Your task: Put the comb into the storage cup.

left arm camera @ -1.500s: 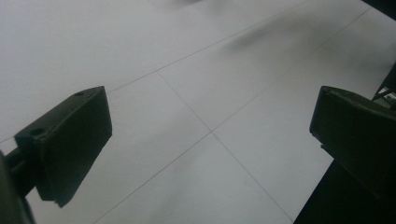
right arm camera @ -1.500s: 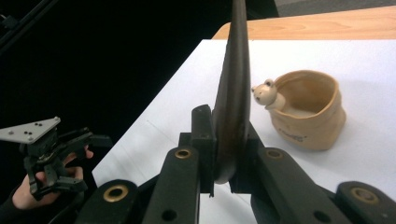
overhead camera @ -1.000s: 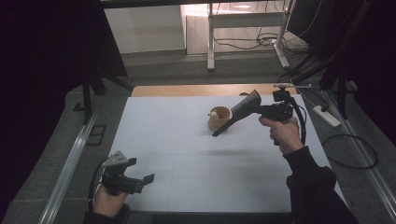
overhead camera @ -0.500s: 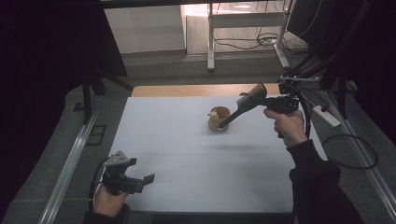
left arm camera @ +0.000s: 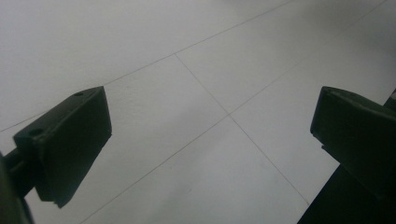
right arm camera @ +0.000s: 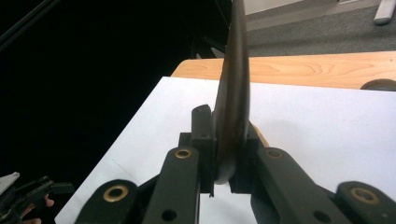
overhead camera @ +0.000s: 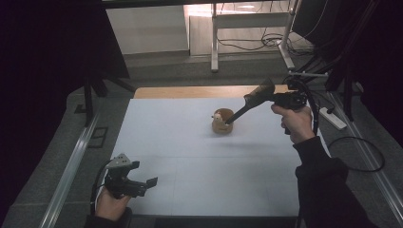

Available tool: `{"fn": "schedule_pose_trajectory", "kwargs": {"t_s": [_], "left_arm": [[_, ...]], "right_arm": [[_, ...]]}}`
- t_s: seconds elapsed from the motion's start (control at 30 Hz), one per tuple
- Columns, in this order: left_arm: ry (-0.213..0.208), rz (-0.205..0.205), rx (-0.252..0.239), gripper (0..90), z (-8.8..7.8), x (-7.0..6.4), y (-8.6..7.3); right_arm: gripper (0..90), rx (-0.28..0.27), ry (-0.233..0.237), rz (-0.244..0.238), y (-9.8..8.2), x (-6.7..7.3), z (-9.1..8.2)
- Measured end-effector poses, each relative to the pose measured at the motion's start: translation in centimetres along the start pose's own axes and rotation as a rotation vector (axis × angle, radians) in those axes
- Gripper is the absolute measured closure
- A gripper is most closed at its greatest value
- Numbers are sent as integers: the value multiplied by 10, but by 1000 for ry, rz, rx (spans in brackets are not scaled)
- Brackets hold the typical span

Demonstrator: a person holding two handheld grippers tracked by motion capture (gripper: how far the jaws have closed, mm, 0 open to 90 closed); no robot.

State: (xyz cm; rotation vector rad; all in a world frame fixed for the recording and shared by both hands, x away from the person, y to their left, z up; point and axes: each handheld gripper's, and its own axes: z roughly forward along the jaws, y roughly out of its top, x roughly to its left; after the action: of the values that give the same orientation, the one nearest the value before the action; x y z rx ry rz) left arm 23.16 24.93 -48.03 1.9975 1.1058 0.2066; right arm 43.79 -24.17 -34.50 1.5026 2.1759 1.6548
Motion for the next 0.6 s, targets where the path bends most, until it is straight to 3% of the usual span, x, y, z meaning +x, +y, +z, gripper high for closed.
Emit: {"fn": "schedule_pose_trajectory", "kwargs": {"t_s": [0.6], "left_arm": [[-13,9,11,0,1,0,1]], "right_arm": [[843,-18,-36,4,14,-4,9]]}}
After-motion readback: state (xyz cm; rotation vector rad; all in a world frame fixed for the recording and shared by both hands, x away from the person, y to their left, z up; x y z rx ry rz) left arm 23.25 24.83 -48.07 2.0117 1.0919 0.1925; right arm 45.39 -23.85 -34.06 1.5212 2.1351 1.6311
